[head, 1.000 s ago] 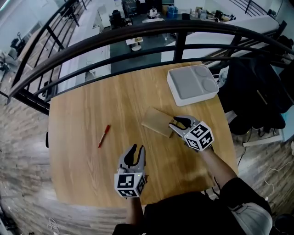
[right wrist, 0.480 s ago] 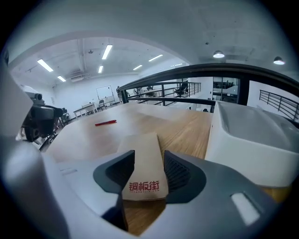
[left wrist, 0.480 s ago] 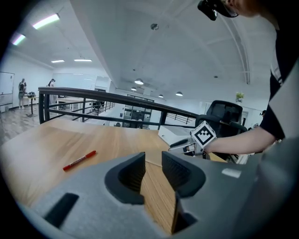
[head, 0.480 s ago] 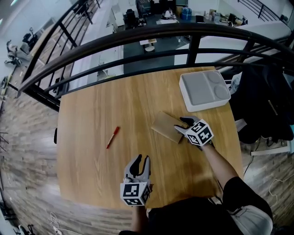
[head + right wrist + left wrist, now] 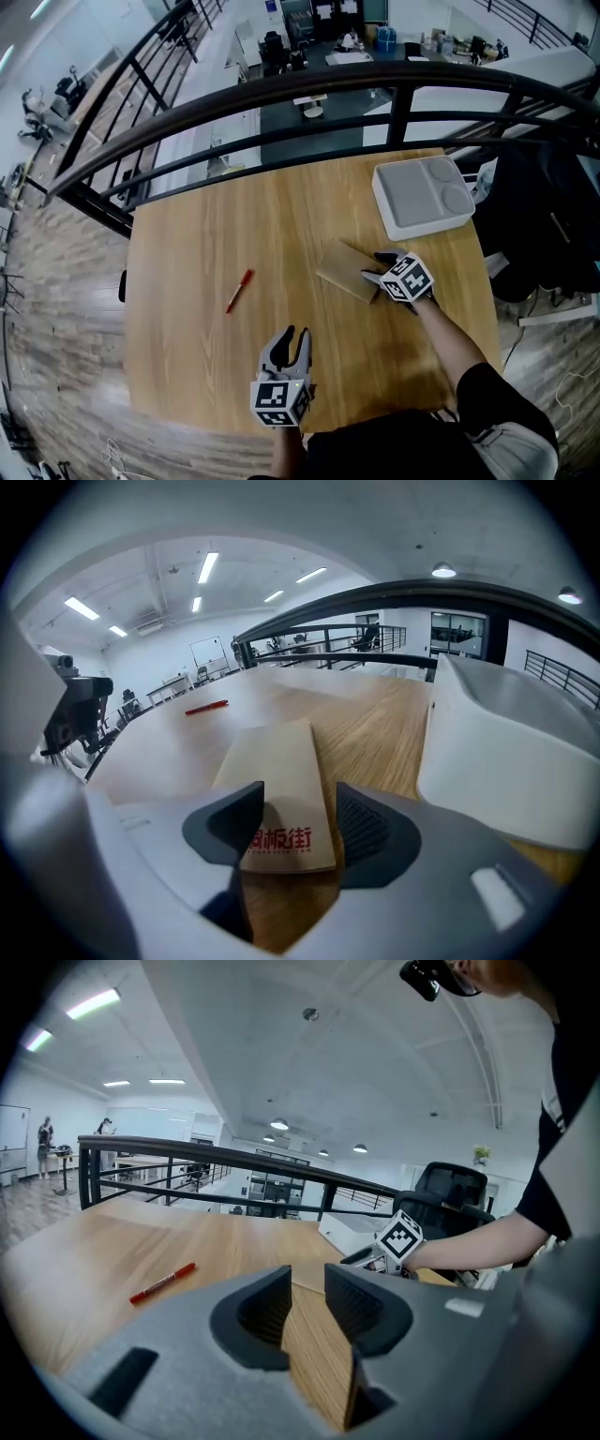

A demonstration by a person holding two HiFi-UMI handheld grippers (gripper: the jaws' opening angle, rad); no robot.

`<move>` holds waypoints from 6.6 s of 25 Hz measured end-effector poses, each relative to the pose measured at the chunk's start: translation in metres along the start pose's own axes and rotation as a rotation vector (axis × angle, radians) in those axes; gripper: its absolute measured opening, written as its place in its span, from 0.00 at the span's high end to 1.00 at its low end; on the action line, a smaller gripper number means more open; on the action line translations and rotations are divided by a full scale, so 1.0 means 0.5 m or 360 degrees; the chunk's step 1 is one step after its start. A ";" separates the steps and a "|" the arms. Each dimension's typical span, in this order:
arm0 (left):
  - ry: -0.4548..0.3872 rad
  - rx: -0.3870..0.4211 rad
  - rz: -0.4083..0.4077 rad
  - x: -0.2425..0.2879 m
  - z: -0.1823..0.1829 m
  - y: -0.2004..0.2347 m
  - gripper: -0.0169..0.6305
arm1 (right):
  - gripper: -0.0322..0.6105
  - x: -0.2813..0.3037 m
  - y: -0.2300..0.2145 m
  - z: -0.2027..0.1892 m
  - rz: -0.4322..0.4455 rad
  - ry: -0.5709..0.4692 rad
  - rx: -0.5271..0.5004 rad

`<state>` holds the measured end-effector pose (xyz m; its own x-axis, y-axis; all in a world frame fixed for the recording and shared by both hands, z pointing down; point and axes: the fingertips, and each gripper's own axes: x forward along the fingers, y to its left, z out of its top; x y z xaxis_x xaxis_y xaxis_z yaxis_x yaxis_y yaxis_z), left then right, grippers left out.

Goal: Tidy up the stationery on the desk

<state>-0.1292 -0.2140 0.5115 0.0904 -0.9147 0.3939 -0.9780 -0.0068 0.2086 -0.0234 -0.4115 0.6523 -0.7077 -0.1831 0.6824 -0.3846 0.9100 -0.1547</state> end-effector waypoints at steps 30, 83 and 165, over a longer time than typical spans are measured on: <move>0.0125 0.0020 -0.0050 0.006 -0.041 0.035 0.80 | 0.62 -0.012 0.086 -0.046 -0.0140 0.0101 0.0167; 0.0517 -0.0036 -0.0300 0.031 -0.220 0.076 0.77 | 0.64 -0.024 0.334 -0.117 -0.0267 0.0101 0.0355; 0.0651 0.0100 -0.0243 -0.077 -0.317 0.063 0.74 | 0.69 -0.046 0.584 -0.180 0.0001 0.0125 0.0114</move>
<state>-0.1334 -0.1148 0.6449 0.2892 -0.6663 0.6873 -0.9561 -0.1655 0.2419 -0.0660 -0.1081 0.6556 -0.6605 -0.1502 0.7356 -0.4276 0.8806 -0.2041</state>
